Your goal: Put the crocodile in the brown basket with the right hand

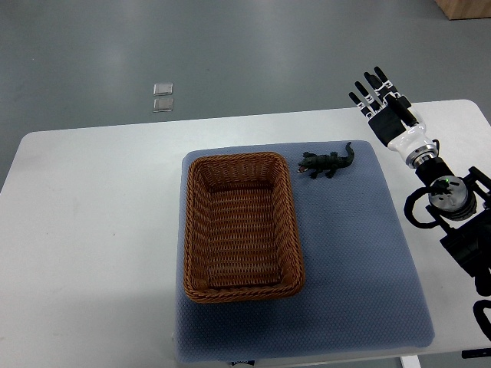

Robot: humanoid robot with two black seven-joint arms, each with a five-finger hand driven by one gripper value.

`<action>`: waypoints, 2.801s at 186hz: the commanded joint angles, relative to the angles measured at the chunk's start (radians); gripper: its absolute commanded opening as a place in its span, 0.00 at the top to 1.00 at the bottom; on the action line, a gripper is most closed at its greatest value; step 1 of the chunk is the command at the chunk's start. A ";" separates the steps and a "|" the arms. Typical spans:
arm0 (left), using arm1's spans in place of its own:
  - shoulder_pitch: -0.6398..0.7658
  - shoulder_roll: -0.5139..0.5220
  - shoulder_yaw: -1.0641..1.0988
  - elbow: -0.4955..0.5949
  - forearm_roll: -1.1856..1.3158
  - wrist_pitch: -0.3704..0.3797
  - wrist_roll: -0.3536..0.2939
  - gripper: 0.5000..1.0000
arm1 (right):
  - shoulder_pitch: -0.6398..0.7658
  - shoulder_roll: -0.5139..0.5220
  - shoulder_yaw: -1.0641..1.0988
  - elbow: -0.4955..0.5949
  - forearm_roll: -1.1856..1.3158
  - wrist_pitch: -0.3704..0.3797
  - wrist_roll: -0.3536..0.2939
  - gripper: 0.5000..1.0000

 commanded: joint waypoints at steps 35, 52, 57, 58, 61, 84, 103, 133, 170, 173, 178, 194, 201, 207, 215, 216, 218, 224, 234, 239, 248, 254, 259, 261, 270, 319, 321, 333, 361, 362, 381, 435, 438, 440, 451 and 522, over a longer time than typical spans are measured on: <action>0.000 0.000 -0.005 -0.002 -0.001 0.002 0.000 0.00 | 0.005 -0.003 -0.002 0.000 -0.003 0.001 -0.003 0.14; 0.000 0.000 -0.005 0.000 -0.001 0.002 0.000 0.00 | 0.009 -0.004 -0.002 0.000 -0.007 0.001 -0.003 0.15; 0.000 0.000 -0.005 0.000 -0.001 0.002 0.000 0.00 | 0.011 -0.004 -0.003 0.000 -0.012 0.003 -0.004 0.14; 0.000 0.000 -0.005 0.000 -0.001 0.002 0.000 0.00 | 0.011 -0.004 -0.003 0.000 -0.012 0.003 -0.004 0.14; 0.000 0.000 -0.005 0.000 -0.001 0.002 0.000 0.00 | 0.012 -0.006 -0.003 0.000 -0.017 0.003 -0.004 0.15; 0.000 0.000 -0.005 -0.002 -0.001 0.002 0.000 0.00 | 0.020 -0.032 -0.011 0.000 -0.056 0.004 -0.010 0.15; 0.000 0.000 -0.005 -0.002 -0.001 0.002 0.000 0.00 | 0.045 -0.070 -0.038 0.000 -0.106 0.006 -0.042 0.15; 0.000 0.000 -0.005 -0.002 -0.001 0.002 0.000 0.00 | 0.141 -0.178 -0.189 0.000 -0.311 0.015 -0.121 0.15; 0.000 0.000 0.000 -0.003 0.000 0.000 0.000 0.00 | 0.380 -0.261 -0.474 0.005 -0.679 0.101 -0.174 0.15; 0.000 0.000 0.000 -0.005 0.000 0.000 0.000 0.00 | 0.416 -0.267 -0.518 0.008 -0.733 0.112 -0.187 0.15; 0.000 0.000 0.001 -0.008 0.000 0.000 0.000 0.00 | 0.448 -0.273 -0.564 0.014 -0.784 0.123 -0.196 0.14; 0.000 0.000 0.001 -0.014 0.000 0.000 0.000 0.00 | 0.567 -0.281 -0.730 0.057 -0.954 0.159 -0.208 0.14; 0.000 0.000 0.001 -0.014 0.000 0.000 0.000 0.00 | 0.606 -0.281 -0.782 0.080 -1.001 0.167 -0.214 0.15; 0.000 0.000 0.001 -0.014 0.000 -0.002 0.000 0.00 | 0.643 -0.279 -0.831 0.103 -1.044 0.173 -0.225 0.15; 0.000 0.000 0.001 -0.014 0.000 -0.005 0.000 0.00 | 0.686 -0.274 -0.894 0.135 -1.092 0.179 -0.248 0.14; -0.002 0.000 0.001 -0.014 0.000 -0.006 0.000 0.00 | 0.696 -0.273 -0.909 0.143 -1.103 0.181 -0.254 0.14; -0.002 0.000 0.001 -0.012 0.000 -0.006 0.000 0.00 | 0.706 -0.270 -0.925 0.152 -1.112 0.182 -0.262 0.14; -0.002 0.000 0.000 -0.011 0.000 -0.009 0.000 0.00 | 0.732 -0.262 -0.965 0.173 -1.133 0.184 -0.280 0.14; -0.002 0.000 0.000 -0.008 0.000 -0.012 0.000 0.00 | 0.764 -0.248 -1.018 0.193 -1.146 0.184 -0.308 0.14; -0.002 0.000 0.000 -0.008 0.000 -0.012 0.000 0.00 | 0.773 -0.239 -1.034 0.195 -1.147 0.182 -0.317 0.14; -0.003 0.000 0.000 -0.008 0.000 -0.012 0.000 0.00 | 0.788 -0.207 -1.060 0.195 -1.149 0.182 -0.334 0.14; -0.005 0.000 -0.003 -0.008 0.000 -0.012 0.000 0.00 | 0.789 -0.190 -1.066 0.193 -1.150 0.179 -0.339 0.14; -0.005 0.000 -0.003 -0.009 0.000 -0.012 0.000 0.00 | 0.787 -0.182 -1.066 0.193 -1.153 0.173 -0.340 0.14; -0.005 0.000 -0.003 -0.011 0.000 -0.014 0.000 0.00 | 0.785 -0.178 -1.066 0.193 -1.155 0.170 -0.340 0.14; -0.006 0.000 -0.003 -0.012 0.000 -0.014 0.000 0.00 | 0.778 -0.169 -1.065 0.193 -1.155 0.162 -0.342 0.15; -0.006 0.000 0.000 -0.015 0.000 -0.015 0.000 0.00 | 0.698 -0.133 -1.069 0.187 -1.164 0.050 -0.342 0.15; -0.006 0.000 -0.003 -0.015 0.000 -0.015 0.000 0.00 | 0.693 -0.133 -1.069 0.186 -1.166 0.047 -0.342 0.15; -0.006 0.000 0.000 -0.015 0.000 -0.014 0.000 0.00 | 0.669 -0.129 -1.069 0.184 -1.184 0.029 -0.340 0.15; -0.006 0.000 0.000 -0.015 0.000 -0.015 0.000 0.00 | 0.612 -0.126 -1.071 0.173 -1.235 -0.055 -0.340 0.15; -0.006 0.000 0.000 -0.015 0.000 -0.015 0.000 0.00 | 0.609 -0.124 -1.071 0.170 -1.239 -0.058 -0.340 0.15; -0.006 0.000 0.001 -0.015 0.000 -0.014 0.000 0.00 | 0.588 -0.113 -1.071 0.153 -1.273 -0.068 -0.340 0.15; -0.006 0.000 0.003 -0.015 0.000 -0.014 0.000 0.00 | 0.554 -0.113 -1.097 0.121 -1.296 -0.106 -0.340 0.16; -0.006 0.000 0.001 -0.015 0.000 -0.014 0.000 0.00 | 0.554 -0.112 -1.097 0.120 -1.296 -0.106 -0.340 0.16; -0.006 0.000 0.003 -0.015 0.000 -0.014 0.000 0.00 | 0.552 -0.112 -1.097 0.118 -1.296 -0.108 -0.340 0.17; -0.006 0.000 0.001 -0.015 0.000 -0.014 0.000 0.00 | 0.546 -0.103 -1.097 0.110 -1.296 -0.111 -0.339 0.17; -0.006 0.000 0.003 -0.017 0.000 -0.014 0.000 0.00 | 0.532 -0.069 -1.129 0.061 -1.298 -0.160 -0.334 0.34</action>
